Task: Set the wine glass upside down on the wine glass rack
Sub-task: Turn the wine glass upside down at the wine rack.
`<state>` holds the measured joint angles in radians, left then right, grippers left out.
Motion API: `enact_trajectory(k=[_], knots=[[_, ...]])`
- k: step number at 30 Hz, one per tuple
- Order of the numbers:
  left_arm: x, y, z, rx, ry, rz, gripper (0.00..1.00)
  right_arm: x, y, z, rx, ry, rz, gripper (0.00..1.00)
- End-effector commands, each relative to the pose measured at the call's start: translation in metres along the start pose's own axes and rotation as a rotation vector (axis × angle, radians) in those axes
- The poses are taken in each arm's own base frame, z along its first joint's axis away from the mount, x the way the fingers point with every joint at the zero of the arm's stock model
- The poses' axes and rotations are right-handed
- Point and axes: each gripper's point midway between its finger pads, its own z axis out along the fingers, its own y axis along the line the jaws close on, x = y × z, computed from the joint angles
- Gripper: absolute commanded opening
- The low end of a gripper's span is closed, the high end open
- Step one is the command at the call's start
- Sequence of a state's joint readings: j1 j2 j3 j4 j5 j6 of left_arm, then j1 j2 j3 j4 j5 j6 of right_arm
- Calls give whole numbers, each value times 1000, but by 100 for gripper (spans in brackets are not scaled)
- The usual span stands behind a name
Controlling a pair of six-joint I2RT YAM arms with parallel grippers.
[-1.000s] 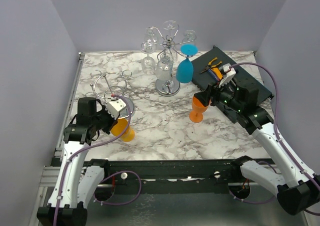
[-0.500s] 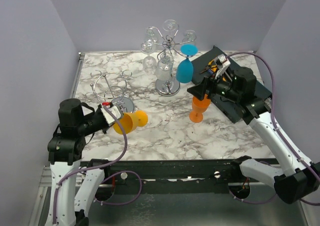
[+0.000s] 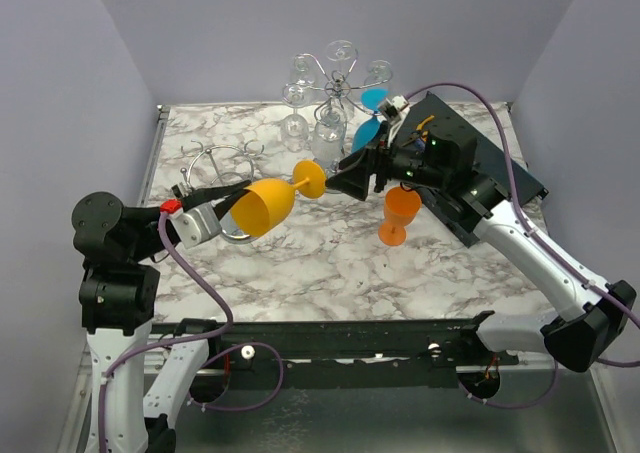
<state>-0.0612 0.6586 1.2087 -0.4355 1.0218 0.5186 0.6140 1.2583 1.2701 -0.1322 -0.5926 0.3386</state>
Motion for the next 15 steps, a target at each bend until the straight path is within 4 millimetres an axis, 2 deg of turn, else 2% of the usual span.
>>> enact_trajectory(k=[1, 9, 12, 15], knots=[[-22, 5, 3, 25, -67, 60, 0, -13, 20, 13, -51, -32, -3, 78], [-23, 3, 1, 17, -66, 75, 0, -7, 24, 24, -57, -35, 19, 73], [-24, 2, 0, 16, -68, 73, 0, -7, 23, 31, -63, -43, 23, 65], [-24, 1, 0, 17, -69, 67, 0, -8, 25, 39, -80, -51, 26, 52]])
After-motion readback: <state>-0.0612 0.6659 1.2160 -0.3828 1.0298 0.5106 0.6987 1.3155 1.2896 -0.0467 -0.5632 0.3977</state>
